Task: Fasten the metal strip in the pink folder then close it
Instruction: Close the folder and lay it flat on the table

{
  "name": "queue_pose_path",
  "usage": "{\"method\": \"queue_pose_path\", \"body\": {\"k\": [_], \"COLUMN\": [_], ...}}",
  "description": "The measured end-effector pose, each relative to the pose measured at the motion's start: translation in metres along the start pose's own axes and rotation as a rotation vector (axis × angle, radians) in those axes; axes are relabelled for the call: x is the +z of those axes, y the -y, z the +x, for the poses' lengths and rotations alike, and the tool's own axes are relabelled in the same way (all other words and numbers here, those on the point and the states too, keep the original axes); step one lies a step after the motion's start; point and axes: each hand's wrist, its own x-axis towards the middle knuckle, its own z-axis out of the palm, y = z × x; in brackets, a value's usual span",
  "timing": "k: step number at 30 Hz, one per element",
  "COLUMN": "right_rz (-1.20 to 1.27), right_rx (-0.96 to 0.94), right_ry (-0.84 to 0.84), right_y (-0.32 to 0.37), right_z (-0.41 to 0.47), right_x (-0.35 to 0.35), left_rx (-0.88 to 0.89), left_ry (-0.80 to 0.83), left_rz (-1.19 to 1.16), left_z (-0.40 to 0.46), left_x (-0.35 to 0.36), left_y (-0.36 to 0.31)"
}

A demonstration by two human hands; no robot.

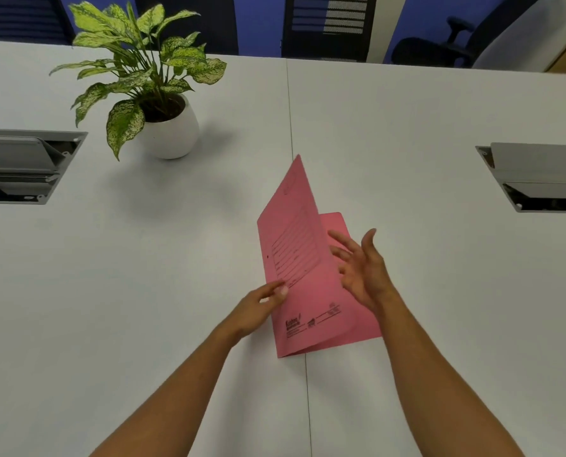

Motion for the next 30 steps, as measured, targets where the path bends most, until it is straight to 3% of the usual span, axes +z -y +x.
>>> {"method": "queue_pose_path", "body": {"k": [5, 10, 15, 25, 30], "right_rz": [-0.191, -0.504, -0.75, -0.946, -0.907], "right_rx": [-0.096, -0.149, -0.142, -0.08, -0.095], "right_ry": [0.013, -0.45, -0.606, -0.634, -0.65], "right_y": [0.022, -0.003, -0.05, -0.106, -0.109], "right_z": [-0.01, -0.002, 0.0, 0.002, 0.005], "right_x": [-0.027, -0.06, -0.074, -0.063, -0.053], "left_rx": [-0.093, -0.164, -0.218, -0.216, -0.208], "left_ry": [-0.064, -0.128, -0.225, -0.274, -0.246], "left_rz": [0.082, -0.116, -0.192, -0.187, -0.365], "left_z": [0.012, 0.021, 0.029, 0.023, 0.021], "left_x": [0.015, 0.011, 0.001, -0.009, -0.006], "left_y": [0.019, 0.026, 0.032, 0.052, 0.061]}}
